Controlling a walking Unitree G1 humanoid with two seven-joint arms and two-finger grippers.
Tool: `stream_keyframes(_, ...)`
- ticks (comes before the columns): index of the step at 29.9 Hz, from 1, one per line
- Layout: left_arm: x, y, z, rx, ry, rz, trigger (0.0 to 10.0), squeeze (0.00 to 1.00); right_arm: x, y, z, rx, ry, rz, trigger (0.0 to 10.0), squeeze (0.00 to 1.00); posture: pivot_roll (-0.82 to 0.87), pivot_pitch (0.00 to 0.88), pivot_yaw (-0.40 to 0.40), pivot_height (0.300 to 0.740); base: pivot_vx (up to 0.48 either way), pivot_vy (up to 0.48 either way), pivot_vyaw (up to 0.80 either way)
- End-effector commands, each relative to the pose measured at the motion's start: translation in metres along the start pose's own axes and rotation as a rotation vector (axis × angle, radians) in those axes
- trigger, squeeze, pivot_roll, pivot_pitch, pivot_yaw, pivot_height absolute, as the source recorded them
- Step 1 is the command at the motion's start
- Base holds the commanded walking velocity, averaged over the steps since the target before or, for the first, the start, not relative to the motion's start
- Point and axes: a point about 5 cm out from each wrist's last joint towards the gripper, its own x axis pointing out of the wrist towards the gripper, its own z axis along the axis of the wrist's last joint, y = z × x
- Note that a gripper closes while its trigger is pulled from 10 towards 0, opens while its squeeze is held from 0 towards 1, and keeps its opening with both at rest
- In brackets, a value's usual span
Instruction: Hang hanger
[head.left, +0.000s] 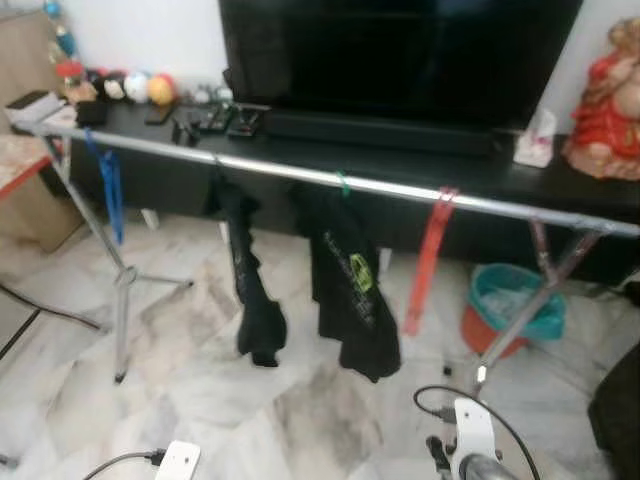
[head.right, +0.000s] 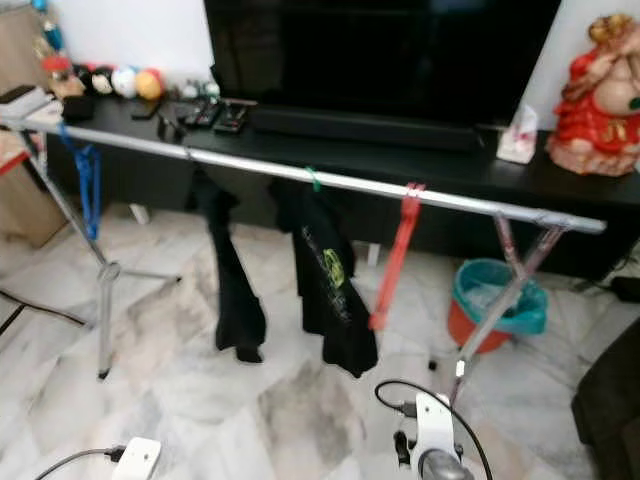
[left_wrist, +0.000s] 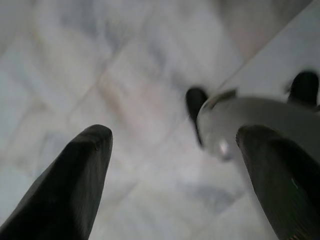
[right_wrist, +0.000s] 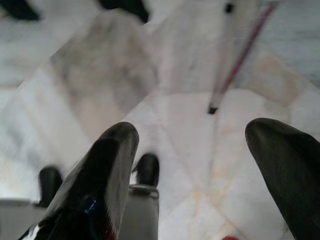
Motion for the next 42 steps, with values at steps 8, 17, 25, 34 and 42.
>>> stream_keyframes(8, -0.0007, 0.0016, -0.0059, 0.000, 0.023, 0.003, 10.0, 0.00, 0.0003, -0.0004, 0.0033, 0.002, -0.007, 0.000, 10.0, 0.00, 0.00, 0.000, 0.009, 0.740, 0.000, 0.331, 0.00)
stream_keyframes(17, -0.0009, 0.0016, -0.0069, -0.004, 0.026, 0.005, 10.0, 0.00, 0.0002, -0.0003, 0.0028, 0.014, -0.012, 0.001, 10.0, 0.00, 0.00, 0.000, 0.010, 0.740, 0.000, 0.320, 0.00)
stream_keyframes(25, -0.0009, 0.0016, -0.0076, -0.002, 0.026, 0.007, 10.0, 0.00, 0.0000, 0.0002, 0.0027, 0.033, -0.025, 0.006, 10.0, 0.00, -0.01, 0.000, 0.017, 0.740, 0.000, 0.319, 0.00)
stream_keyframes(34, -0.0012, 0.0020, -0.0091, -0.003, 0.031, 0.009, 10.0, 0.00, -0.0002, 0.0011, 0.0026, 0.038, -0.039, 0.016, 10.0, 0.00, 0.00, 0.000, 0.020, 0.740, 0.000, 0.317, 0.00)
stream_keyframes(42, -0.0012, 0.0023, -0.0092, 0.001, 0.032, 0.008, 10.0, 0.00, -0.0003, 0.0019, 0.0028, 0.052, -0.047, 0.020, 10.0, 0.00, 0.00, 0.000, 0.022, 0.740, 0.000, 0.314, 0.00)
